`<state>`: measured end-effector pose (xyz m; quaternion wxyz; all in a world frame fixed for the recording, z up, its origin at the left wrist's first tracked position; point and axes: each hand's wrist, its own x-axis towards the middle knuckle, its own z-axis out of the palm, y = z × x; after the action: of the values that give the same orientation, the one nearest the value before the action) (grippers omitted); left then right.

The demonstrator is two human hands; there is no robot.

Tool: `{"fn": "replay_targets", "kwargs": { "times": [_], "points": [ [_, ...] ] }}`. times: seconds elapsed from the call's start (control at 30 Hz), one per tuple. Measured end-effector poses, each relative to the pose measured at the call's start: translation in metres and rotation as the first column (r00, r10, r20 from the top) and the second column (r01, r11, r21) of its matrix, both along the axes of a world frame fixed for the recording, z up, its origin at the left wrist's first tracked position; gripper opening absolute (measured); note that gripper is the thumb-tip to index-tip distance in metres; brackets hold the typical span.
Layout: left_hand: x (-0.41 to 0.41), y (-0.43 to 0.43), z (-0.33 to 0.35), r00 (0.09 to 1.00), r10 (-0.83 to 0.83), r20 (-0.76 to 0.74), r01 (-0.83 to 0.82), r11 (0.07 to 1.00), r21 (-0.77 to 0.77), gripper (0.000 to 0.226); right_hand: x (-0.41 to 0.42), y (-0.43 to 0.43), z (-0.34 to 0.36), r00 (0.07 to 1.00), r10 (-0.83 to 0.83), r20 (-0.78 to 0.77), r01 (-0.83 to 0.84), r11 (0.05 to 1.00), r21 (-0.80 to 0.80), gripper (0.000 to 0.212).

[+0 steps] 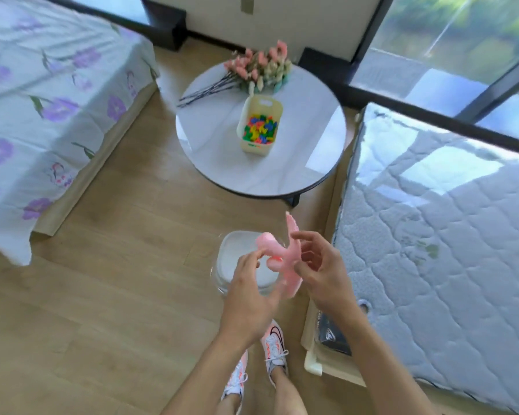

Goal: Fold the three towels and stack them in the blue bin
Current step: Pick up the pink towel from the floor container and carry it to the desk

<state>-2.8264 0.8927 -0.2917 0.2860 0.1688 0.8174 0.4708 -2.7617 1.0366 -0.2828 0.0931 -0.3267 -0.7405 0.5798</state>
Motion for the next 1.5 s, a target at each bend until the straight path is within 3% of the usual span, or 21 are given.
{"fn": "replay_targets", "kwargs": {
  "times": [0.13,0.3,0.37,0.5,0.7,0.9,1.07,1.3,1.5],
  "points": [
    [0.028,0.012,0.068,0.980,-0.163,-0.112,0.169,0.984,0.054,0.073,0.044,-0.009,0.076,0.997,-0.055,-0.060,0.054,0.998,-0.016,0.052],
    [0.080,0.021,0.123,0.907,-0.347,-0.239,0.370,0.927,0.055,0.076,0.114,-0.018,0.148,0.970,-0.212,-0.122,0.217,0.976,0.032,0.048],
    [0.106,0.023,0.138,0.883,-0.392,-0.256,0.420,0.905,0.062,0.066,0.147,-0.021,0.168,0.946,-0.288,-0.150,0.297,0.954,0.044,0.047],
    [0.167,0.030,0.162,0.858,-0.446,-0.254,0.486,0.866,0.119,0.012,0.222,-0.027,0.192,0.899,-0.395,-0.187,0.414,0.907,0.076,0.045],
    [0.279,0.046,0.188,0.767,-0.604,-0.217,0.640,0.743,0.196,0.010,0.370,-0.044,0.210,0.778,-0.584,-0.230,0.611,0.789,0.065,0.039],
    [0.424,0.057,0.206,0.662,-0.714,-0.227,0.749,0.631,0.201,0.007,0.560,-0.079,0.205,0.474,-0.833,-0.284,0.863,0.503,-0.036,0.029],
    [0.541,0.063,0.211,0.589,-0.779,-0.214,0.805,0.543,0.237,0.010,0.695,-0.110,0.200,0.217,-0.924,-0.314,0.969,0.242,-0.044,0.022],
    [0.701,0.077,0.218,0.330,-0.915,-0.231,0.930,0.274,0.244,0.007,0.841,-0.165,0.204,-0.161,-0.916,-0.367,0.985,-0.124,-0.121,0.024],
    [0.839,0.097,0.225,0.129,-0.947,-0.295,0.975,0.067,0.210,0.015,0.949,-0.191,0.197,-0.347,-0.873,-0.344,0.938,-0.318,-0.138,0.024]
  ]
}}
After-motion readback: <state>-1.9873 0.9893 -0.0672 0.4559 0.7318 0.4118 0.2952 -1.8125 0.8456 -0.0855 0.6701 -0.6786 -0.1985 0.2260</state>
